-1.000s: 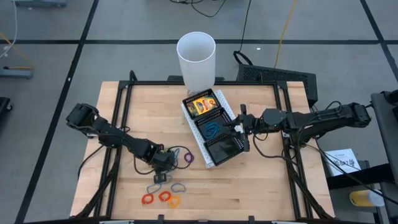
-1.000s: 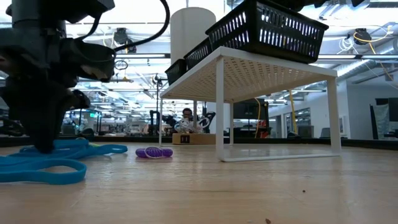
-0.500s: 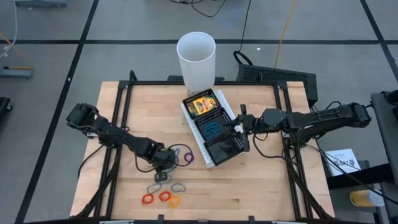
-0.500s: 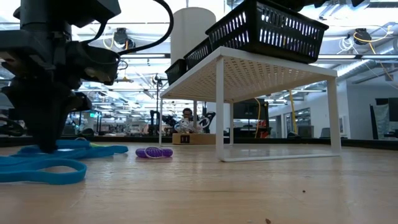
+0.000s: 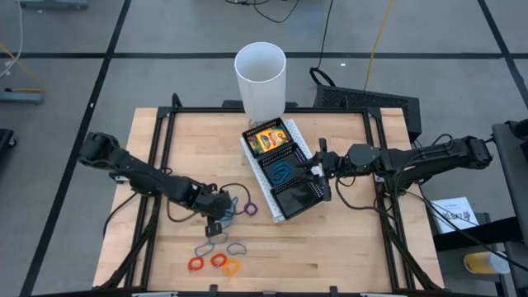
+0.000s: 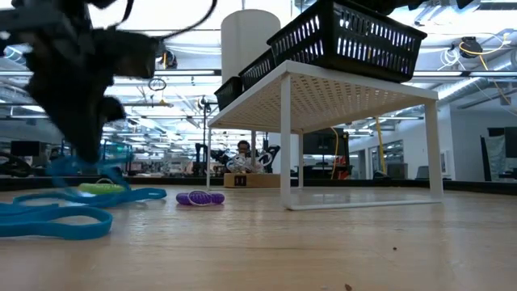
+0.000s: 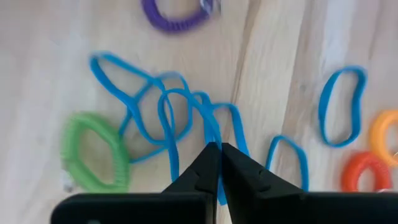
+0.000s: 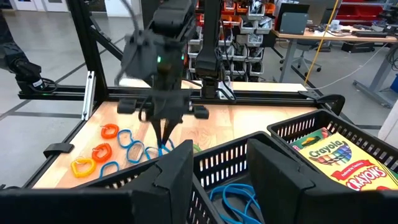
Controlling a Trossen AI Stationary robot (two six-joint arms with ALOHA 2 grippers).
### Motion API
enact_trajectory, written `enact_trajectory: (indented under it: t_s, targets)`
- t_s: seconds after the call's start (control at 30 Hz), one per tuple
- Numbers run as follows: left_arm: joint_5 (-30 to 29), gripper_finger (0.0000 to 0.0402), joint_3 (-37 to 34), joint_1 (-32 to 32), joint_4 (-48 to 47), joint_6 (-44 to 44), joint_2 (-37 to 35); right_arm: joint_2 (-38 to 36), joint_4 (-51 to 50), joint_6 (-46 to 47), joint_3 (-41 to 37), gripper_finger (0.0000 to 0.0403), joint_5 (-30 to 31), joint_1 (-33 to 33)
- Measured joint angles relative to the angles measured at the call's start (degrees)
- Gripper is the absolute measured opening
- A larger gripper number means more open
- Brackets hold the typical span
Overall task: Pick & Place Office Desk Supplies
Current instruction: Put the blue rubber band into the middle black bin on the shelf
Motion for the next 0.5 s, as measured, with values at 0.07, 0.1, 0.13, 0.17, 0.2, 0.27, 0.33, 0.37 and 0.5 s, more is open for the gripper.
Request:
enact_trajectory:
  t_s: [0.07, 0.1, 0.13, 0.17, 0.2, 0.27, 0.33, 0.37, 0.5]
  targets:
    - [-1.55, 0.0010, 0.00, 0.00, -0.04, 0.03, -2.55, 0.00, 0.00, 0.01, 0.00, 0.0139, 0.00, 0.00]
    - [-2.16, 0.0006, 0.00, 0.00, 0.10, 0.11, -3.88, 0.00, 0.00, 0.01, 0.00, 0.0139, 0.00, -0.01]
    - [-3.02, 0.0005, 0.00, 0.00, 0.18, 0.19, -5.18, 0.00, 0.00, 0.01, 0.00, 0.0139, 0.00, 0.01]
    - [-3.98, 0.0007, 0.00, -0.02, 0.15, 0.24, -6.43, 0.00, 0.00, 0.00, 0.00, 0.0139, 0.00, 0.00]
    - [-5.00, 0.0011, 0.00, -0.15, 0.13, 0.24, -7.57, 0.00, 0.00, 0.01, 0.00, 0.0139, 0.00, 0.01]
    - [-7.26, 0.0019, 0.01, -0.48, 0.15, 0.51, -9.64, 0.00, 0.00, 0.01, 0.00, 0.0139, 0.00, -0.01]
    - [-9.12, 0.0022, 0.00, -0.99, 0.16, 1.34, -11.54, 0.00, 0.00, 0.01, 0.00, 0.0139, 0.00, 0.00]
    - [-9.98, 0.0021, 0.00, -1.24, 0.31, 1.86, -12.42, 0.00, 0.00, 0.01, 0.00, 0.0139, 0.00, 0.00]
    - [-13.83, 0.0005, 0.00, -2.03, 1.28, 4.55, -15.29, 0.00, 0.00, 0.01, 0.00, 0.0139, 0.00, -0.01]
